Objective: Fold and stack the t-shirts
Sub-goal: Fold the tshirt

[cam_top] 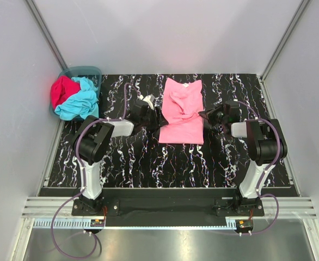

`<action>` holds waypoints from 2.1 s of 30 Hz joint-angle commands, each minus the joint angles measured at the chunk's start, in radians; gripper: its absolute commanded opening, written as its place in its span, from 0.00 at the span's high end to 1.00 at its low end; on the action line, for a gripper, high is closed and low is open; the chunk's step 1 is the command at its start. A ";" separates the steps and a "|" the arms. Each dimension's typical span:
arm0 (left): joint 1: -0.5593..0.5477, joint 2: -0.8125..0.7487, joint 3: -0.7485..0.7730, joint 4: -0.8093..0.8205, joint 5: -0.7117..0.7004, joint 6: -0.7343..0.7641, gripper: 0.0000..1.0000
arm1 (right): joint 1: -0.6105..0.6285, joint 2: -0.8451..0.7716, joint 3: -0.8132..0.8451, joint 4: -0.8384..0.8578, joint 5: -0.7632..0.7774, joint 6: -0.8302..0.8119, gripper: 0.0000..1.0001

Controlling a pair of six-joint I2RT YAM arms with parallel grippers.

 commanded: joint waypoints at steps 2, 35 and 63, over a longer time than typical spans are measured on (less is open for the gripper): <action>0.002 -0.035 0.004 0.048 0.016 0.002 0.41 | -0.006 0.012 0.001 0.054 0.023 0.007 1.00; 0.001 -0.075 0.083 -0.060 -0.018 0.068 0.43 | -0.008 0.020 -0.011 0.073 0.014 0.017 1.00; -0.021 0.020 0.103 -0.008 0.020 0.016 0.67 | -0.016 0.046 -0.008 0.085 0.008 0.022 1.00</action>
